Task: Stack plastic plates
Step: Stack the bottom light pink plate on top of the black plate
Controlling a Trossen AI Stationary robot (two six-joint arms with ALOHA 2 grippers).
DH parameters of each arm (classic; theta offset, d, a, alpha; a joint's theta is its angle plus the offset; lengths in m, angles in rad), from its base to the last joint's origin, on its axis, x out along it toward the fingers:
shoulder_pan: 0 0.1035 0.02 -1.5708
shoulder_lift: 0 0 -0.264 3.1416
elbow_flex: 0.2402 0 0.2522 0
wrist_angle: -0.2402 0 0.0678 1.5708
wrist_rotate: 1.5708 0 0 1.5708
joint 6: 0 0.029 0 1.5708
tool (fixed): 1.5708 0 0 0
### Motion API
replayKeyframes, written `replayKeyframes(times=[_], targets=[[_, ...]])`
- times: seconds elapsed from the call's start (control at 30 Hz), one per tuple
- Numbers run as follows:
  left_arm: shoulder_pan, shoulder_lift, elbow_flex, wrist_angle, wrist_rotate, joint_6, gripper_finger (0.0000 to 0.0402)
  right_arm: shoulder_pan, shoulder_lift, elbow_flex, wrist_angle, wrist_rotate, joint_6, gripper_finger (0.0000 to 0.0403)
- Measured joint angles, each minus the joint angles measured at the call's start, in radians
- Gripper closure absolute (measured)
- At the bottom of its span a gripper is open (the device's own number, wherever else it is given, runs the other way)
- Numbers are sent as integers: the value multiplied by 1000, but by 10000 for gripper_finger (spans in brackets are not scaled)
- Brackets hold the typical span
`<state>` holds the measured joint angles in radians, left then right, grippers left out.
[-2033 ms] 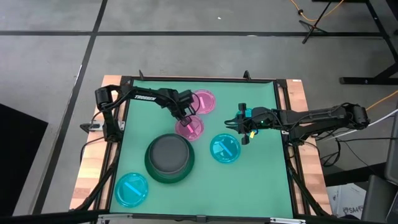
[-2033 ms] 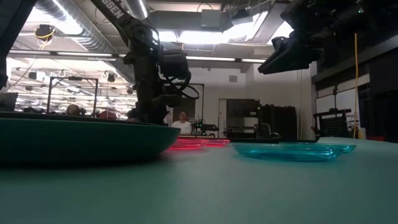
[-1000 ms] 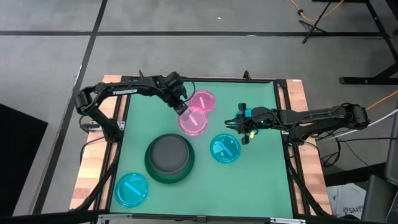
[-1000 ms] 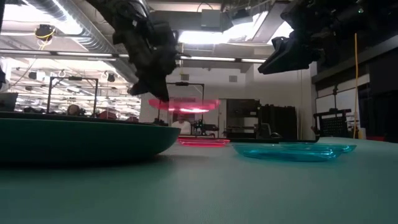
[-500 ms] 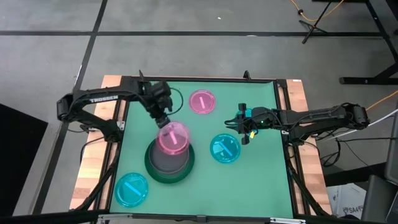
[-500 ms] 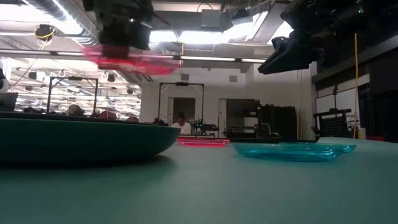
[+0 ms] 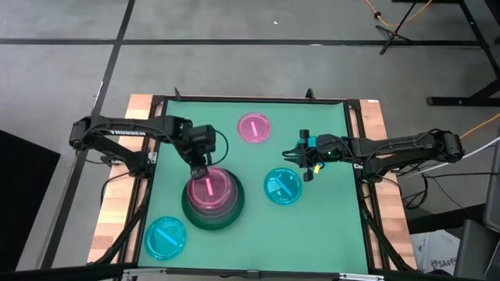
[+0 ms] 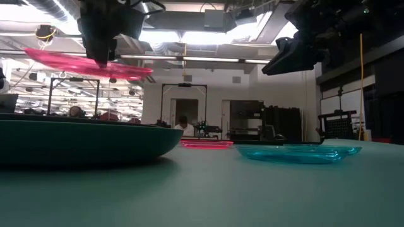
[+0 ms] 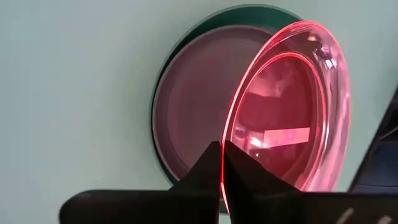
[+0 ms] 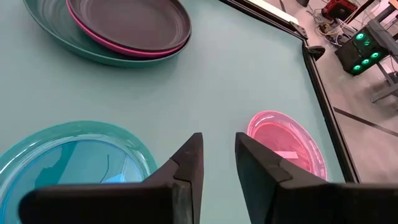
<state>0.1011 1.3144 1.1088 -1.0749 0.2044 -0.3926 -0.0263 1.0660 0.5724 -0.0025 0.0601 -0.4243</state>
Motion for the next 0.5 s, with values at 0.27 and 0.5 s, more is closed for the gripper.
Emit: replayKeyframes(times=[0.27, 0.5], targets=[[-46, 38, 0, 25, -92, -44, 401, 0, 0, 0, -2, 0, 0, 320], [-61, 90, 0, 40, -110, -51, 401, 0, 0, 0, -7, 0, 0, 320]])
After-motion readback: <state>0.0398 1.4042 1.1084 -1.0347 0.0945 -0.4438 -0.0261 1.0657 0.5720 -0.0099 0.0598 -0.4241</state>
